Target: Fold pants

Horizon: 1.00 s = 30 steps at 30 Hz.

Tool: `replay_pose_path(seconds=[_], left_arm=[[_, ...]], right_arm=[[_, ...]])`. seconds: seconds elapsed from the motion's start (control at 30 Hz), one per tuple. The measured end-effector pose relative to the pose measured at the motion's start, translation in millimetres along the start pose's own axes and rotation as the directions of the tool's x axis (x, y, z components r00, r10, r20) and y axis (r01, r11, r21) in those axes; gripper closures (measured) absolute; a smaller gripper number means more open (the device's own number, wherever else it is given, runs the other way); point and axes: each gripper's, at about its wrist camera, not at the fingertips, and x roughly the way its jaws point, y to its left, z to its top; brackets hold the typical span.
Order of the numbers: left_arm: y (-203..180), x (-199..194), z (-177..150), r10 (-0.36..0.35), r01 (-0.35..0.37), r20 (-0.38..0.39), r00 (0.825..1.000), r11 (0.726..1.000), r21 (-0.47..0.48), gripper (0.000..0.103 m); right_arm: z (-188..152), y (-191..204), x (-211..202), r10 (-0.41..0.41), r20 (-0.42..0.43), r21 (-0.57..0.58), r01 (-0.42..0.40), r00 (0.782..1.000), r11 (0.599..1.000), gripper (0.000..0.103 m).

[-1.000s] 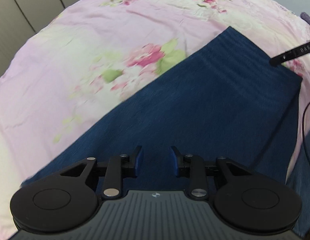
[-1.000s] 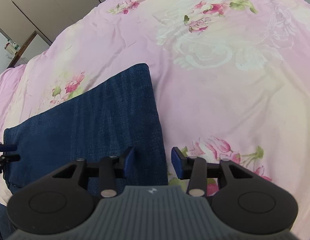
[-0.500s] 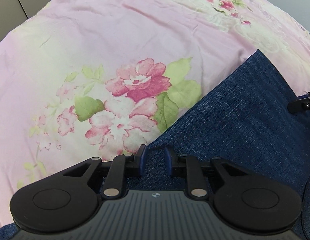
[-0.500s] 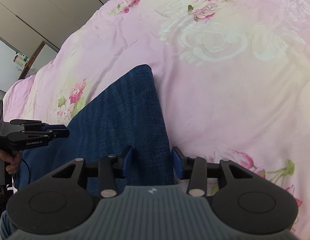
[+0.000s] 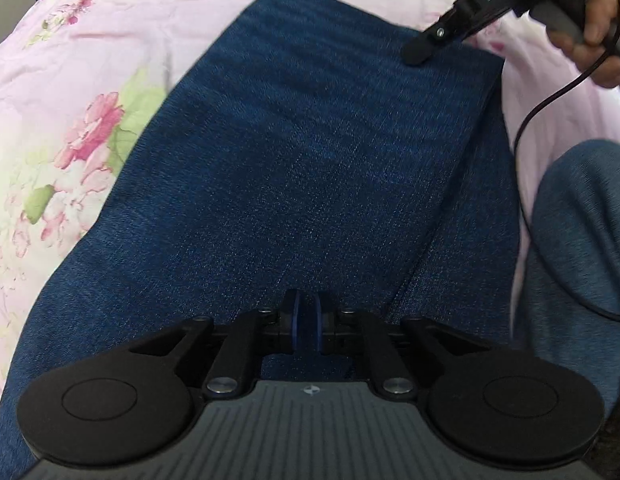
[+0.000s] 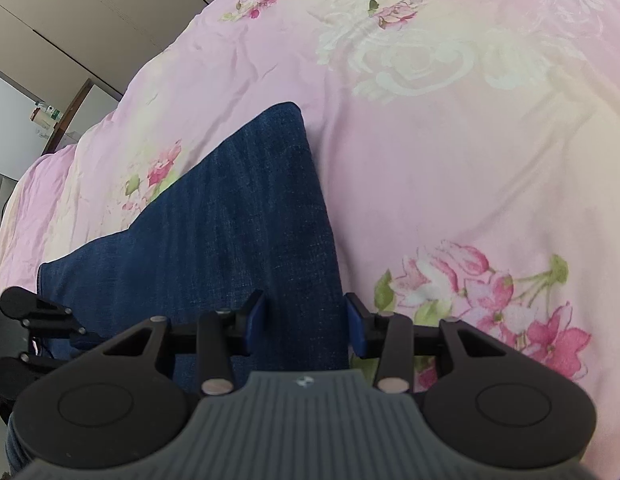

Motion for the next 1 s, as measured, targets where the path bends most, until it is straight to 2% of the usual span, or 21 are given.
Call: replay_pose_path(seconds=[0.13,0.27,0.4,0.47,0.53,0.6,0.77,0.87,1.0], left_arm=[[8,-13,3,-0.046,0.046,-0.017,0.999,0.998,-0.035,0.096],[-11,-33,-6,-0.103,0.104,-0.032,0.994,0.994,0.041,0.095],[-25,-21,-12,-0.059,0.065,-0.073,0.996,0.995,0.078,0.094],[-29,-10,-11,-0.047,0.054,-0.091,0.995,0.995,0.078,0.094],[-35,-1,-10,-0.021,0.033,-0.101,0.995,0.992,0.118,0.094],[-40,1,-10,-0.005,0.019,-0.106,0.994,0.992,0.127,0.094],[-56,-18,-21,0.037,-0.028,-0.054,0.998,0.987,0.159,0.094],[-50,-43,-40,0.029,-0.030,0.007,1.000,0.997,0.072,0.093],[-33,-85,-81,0.091,-0.090,0.072,0.993,0.996,-0.025,0.087]], right_arm=[[-1,-2,2,0.008,-0.013,0.004,-0.008,1.000,1.000,0.065],[1,-11,3,0.055,-0.026,0.033,-0.054,0.998,0.998,0.067],[2,-23,4,0.126,-0.037,0.059,-0.124,0.991,0.991,0.075],[3,-29,3,0.164,-0.037,0.095,-0.159,0.986,0.983,0.085],[2,-31,-3,0.196,-0.028,0.125,-0.191,0.980,0.974,0.090],[4,-28,-12,0.221,-0.021,0.147,-0.215,0.975,0.965,0.092],[14,9,-44,0.256,0.003,0.113,-0.255,0.967,0.960,0.095],[20,46,-67,0.260,0.015,0.057,-0.261,0.965,0.964,0.095],[25,102,-93,0.253,0.019,-0.007,-0.253,0.967,0.968,0.095]])
